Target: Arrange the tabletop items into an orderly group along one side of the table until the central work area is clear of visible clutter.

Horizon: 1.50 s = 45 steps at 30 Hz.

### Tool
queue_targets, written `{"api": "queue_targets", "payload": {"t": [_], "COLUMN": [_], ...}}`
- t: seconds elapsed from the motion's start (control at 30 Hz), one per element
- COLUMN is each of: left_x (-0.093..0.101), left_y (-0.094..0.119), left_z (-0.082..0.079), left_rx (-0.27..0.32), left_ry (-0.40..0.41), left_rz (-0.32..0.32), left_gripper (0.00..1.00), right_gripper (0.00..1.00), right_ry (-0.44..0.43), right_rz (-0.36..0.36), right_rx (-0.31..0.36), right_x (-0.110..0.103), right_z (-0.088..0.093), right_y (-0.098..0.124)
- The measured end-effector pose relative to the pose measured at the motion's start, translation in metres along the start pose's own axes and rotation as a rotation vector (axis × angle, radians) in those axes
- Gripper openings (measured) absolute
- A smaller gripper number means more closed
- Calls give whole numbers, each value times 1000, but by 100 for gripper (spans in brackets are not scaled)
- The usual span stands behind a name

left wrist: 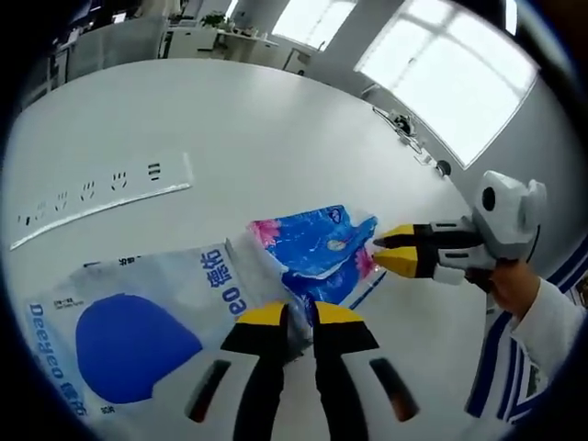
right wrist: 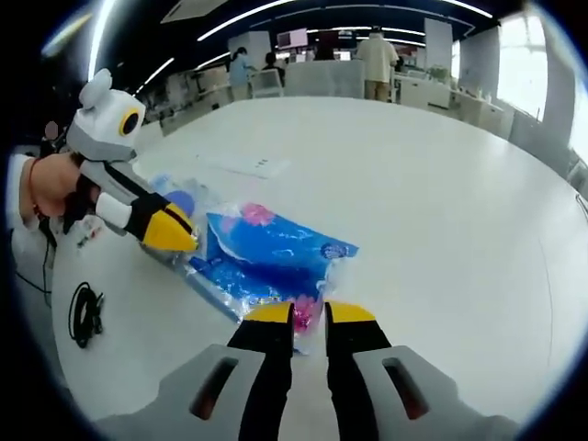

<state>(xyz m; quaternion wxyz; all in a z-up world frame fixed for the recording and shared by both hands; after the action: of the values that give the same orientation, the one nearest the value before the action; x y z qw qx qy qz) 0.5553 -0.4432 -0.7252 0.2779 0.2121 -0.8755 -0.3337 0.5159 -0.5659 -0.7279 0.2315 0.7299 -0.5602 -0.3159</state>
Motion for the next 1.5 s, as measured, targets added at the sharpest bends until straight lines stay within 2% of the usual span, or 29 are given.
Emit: {"api": "queue_targets", "payload": {"t": [0.2, 0.5, 0.67, 1.03, 1.17, 1.33, 1.5], "left_x": [-2, -1, 1, 5, 5, 9, 9], "left_y": [2, 6, 9, 17, 21, 24, 31], "left_z": [-1, -2, -4, -12, -13, -14, -16], "left_rx": [9, 22, 31, 62, 67, 74, 81], "left_ry": [3, -12, -22, -83, -108, -136, -153], "left_rz": [-3, -4, -2, 4, 4, 19, 27], "left_gripper": [9, 18, 21, 38, 41, 53, 57], "right_gripper": [16, 23, 23, 29, 30, 35, 38], "right_ry": [-4, -4, -6, -9, -9, -12, -10], "right_rz": [4, 15, 18, 29, 30, 28, 29], "right_rx": [12, 22, 22, 39, 41, 47, 45], "right_x": [0, 0, 0, -1, -2, -6, -11], "right_z": [-1, -2, -3, -6, -7, -10, -11], "right_y": [1, 4, 6, 13, 14, 17, 20]}}
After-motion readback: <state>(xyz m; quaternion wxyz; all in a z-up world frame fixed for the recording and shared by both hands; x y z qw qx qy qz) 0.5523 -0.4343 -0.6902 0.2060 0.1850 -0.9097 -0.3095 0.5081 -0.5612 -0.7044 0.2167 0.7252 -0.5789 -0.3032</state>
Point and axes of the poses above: the point that each gripper's makers call its tool centre point, and the gripper's own axes: y roughly backward along the fingers, x roughly to its right, z roughly out of its underside, the point moved 2 cm from there along y, roughly backward along the fingers, and after that the axes turned 9 degrees about -y, right-handed, at the moved point
